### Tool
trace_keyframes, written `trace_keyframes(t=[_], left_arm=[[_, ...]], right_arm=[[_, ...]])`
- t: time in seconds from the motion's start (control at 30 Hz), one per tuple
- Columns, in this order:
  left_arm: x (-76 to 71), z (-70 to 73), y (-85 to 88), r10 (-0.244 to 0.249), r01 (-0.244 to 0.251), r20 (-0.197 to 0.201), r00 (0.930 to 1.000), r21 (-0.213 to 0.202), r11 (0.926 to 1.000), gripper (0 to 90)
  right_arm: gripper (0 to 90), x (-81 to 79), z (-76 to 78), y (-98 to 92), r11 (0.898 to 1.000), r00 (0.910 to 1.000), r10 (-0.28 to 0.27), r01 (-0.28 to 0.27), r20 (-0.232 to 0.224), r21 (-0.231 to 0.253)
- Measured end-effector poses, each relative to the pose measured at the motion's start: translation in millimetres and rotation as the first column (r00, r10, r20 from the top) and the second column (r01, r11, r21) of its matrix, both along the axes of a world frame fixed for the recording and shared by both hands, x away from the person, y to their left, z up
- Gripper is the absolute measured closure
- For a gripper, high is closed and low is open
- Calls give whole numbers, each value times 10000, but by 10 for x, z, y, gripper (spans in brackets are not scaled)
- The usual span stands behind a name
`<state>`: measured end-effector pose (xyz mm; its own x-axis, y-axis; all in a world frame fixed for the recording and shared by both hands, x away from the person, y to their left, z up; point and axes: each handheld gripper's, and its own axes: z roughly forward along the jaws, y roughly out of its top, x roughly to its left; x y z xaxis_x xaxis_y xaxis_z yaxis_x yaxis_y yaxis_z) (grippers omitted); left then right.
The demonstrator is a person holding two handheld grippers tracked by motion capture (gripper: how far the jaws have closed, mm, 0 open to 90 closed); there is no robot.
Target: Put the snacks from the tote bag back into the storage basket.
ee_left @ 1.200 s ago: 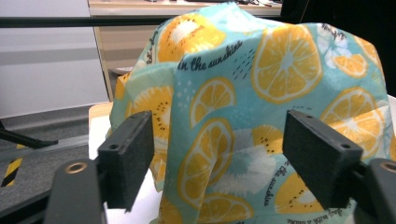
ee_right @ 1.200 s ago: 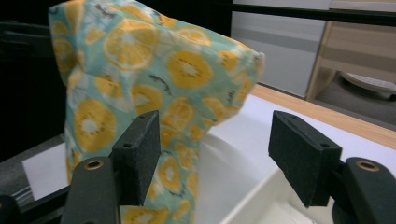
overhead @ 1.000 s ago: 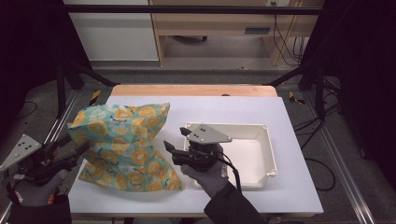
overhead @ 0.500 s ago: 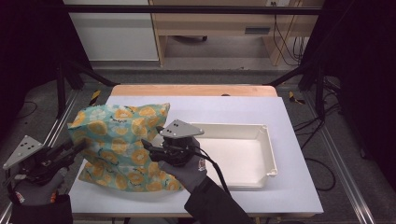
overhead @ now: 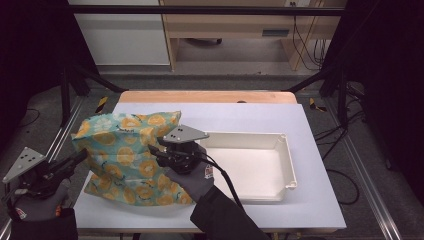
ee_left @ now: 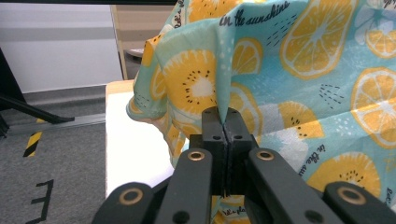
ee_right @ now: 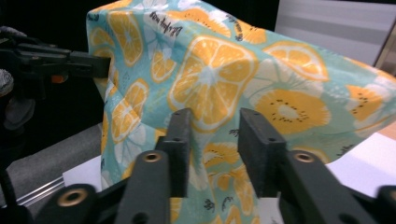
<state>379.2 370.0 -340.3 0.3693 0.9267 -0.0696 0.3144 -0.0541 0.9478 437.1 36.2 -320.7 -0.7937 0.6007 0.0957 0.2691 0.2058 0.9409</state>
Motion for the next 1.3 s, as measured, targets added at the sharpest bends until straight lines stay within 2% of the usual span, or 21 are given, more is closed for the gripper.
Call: trace_keyframes(t=[0.27, 0.47, 0.7, 0.93, 1.1, 1.3], left_arm=[[-19, 8, 18, -61, 61, -11, 10000, -106, 9999, 898], [-50, 32, 14, -76, 77, 122, 9999, -106, 9999, 898], [-99, 31, 22, -173, 176, 158, 9997, -222, 9996, 900], [-198, 17, 3, -141, 146, 214, 9997, -223, 9996, 900], [-239, -6, 29, -184, 192, 197, 9996, -396, 9990, 900], [-259, -45, 15, -167, 171, 179, 9997, -226, 9996, 900]], right_arm=[[894, -16, 30, 40, 9993, 9999, 144, -146, -66, -346], [900, -66, 75, -4, 9996, 9997, 239, -239, 10, -162], [900, -227, 80, -31, 9980, 9979, 616, -614, 202, -114], [900, -354, 6, -58, 9955, 9955, 947, -947, 75, -23], [900, -402, -72, -36, 9933, 9933, 1150, -1151, -117, -65], [900, -415, -199, -15, 9922, 9916, 1233, -1239, -401, -138]])
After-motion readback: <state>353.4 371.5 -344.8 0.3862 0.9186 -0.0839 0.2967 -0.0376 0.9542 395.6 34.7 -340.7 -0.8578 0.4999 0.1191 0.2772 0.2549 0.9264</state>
